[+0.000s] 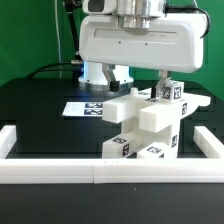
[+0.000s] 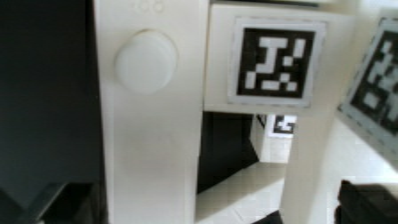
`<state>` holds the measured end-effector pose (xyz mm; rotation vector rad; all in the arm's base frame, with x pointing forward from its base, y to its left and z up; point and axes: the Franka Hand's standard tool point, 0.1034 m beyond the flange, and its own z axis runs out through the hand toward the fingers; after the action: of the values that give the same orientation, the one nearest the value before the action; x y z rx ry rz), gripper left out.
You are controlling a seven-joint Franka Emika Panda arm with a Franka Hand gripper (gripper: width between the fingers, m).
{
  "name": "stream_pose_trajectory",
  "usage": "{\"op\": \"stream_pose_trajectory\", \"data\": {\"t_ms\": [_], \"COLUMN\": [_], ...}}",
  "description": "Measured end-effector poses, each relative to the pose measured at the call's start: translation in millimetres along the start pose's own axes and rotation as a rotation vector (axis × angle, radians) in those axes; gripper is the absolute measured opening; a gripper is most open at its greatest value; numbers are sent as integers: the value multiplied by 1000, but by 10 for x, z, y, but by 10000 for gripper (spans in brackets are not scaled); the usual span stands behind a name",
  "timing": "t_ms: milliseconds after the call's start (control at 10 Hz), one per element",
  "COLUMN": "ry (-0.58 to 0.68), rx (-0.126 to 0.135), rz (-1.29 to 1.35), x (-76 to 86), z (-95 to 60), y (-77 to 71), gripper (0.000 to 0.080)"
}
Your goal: Assemble chair
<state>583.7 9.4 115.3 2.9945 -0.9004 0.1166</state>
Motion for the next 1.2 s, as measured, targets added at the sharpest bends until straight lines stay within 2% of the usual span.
{"op": "stream_pose_trajectory", "data": {"t_ms": [300,500,800,1000,1200], "ry": [-19,-25,-54,-62,-58], "rx": [17,41,68,62,45], "rz": [5,2,71,120,113], "x": [15,-67,-305,-411,-357], "z": [-244,-353,-353,-299,-188], "y": [-52,-145,-343,-512,-529], "gripper": [649,649,649,649,649]}}
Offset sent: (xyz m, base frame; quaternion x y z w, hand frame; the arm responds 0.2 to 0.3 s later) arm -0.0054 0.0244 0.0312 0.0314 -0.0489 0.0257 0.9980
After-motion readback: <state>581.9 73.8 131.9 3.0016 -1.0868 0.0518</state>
